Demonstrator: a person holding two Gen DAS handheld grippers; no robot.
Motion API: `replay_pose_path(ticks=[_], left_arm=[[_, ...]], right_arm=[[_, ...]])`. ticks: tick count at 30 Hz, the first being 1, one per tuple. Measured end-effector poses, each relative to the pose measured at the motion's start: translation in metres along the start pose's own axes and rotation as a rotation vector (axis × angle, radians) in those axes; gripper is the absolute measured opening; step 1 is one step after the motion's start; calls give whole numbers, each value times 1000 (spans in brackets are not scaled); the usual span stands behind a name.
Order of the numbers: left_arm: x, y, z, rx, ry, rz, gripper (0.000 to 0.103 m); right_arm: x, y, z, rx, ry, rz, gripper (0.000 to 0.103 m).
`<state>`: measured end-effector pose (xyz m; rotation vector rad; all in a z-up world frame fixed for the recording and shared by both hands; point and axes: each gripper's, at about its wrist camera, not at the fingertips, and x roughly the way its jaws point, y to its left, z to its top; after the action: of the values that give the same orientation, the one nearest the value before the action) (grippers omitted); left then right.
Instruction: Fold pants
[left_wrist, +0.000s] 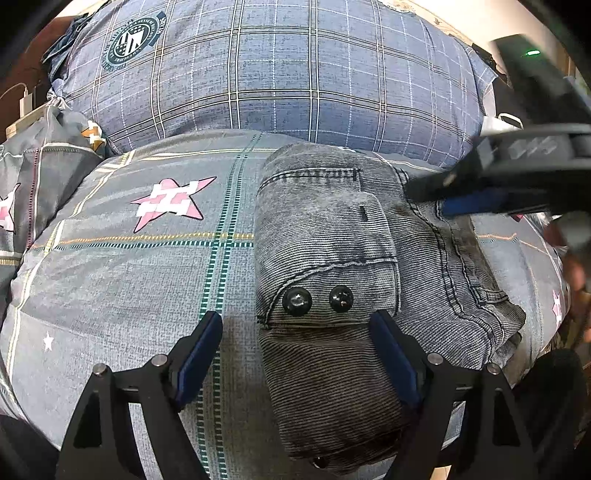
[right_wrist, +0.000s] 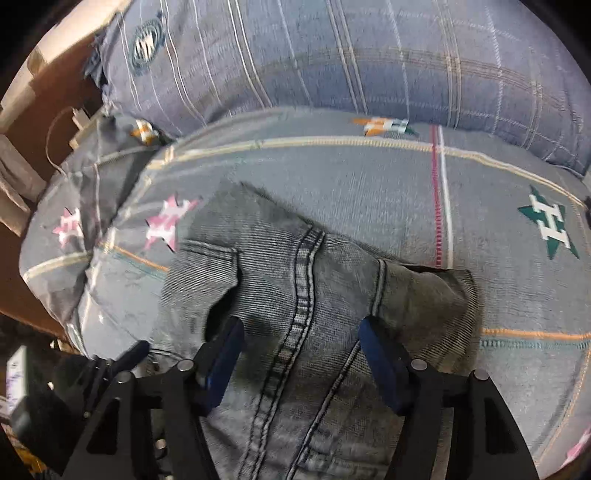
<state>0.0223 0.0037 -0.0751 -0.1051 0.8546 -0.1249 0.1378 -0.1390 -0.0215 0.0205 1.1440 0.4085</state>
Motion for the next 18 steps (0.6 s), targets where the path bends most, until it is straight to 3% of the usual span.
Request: replay_pose_path(ticks=[4,7,10,14,18], left_arm=[[0,-1,0,-3,-1,6,83],[-1,-2,0,-1,0,9,83],[-2,-2,-1,-3,1,11,83],[-3,-2,0,-4,1,14,84],[-3,-2,0,-7,4,16,84]], right_arm=[[-25,-12,-12,53,-101,6,69],[1,-35,-21,103,10,-48,69],[-10,-45,-29,163,-44,14,69],[-37,-30,-34,128,-117,74,69],[-34,-26,-50,127,-96,121,73]])
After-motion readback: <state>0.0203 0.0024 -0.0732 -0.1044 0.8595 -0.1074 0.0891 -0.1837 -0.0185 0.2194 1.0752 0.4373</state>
